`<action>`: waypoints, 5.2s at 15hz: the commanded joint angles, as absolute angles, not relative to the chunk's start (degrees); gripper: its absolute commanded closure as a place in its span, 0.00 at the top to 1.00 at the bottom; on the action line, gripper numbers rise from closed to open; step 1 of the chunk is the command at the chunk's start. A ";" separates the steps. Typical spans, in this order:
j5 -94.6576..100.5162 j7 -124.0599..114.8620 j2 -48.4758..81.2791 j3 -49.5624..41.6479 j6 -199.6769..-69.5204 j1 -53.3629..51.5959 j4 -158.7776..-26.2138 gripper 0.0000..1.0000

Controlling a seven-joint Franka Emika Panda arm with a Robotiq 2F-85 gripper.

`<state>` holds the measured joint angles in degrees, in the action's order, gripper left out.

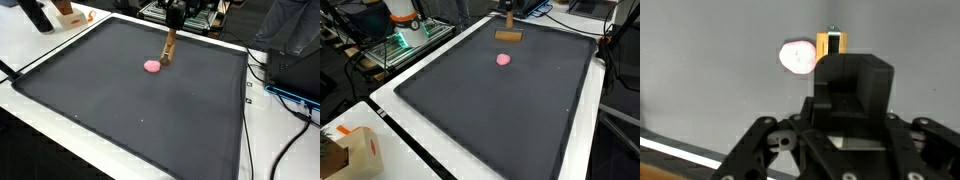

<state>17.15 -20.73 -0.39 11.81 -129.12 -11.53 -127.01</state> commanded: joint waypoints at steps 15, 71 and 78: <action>39.52 -50.60 -1.09 16.64 -131.46 -16.03 -134.53 0.24; 4.20 -9.95 -3.04 4.60 -116.27 -4.24 -116.66 0.24; 5.76 -10.88 -2.79 4.84 -117.75 -4.44 -117.53 0.49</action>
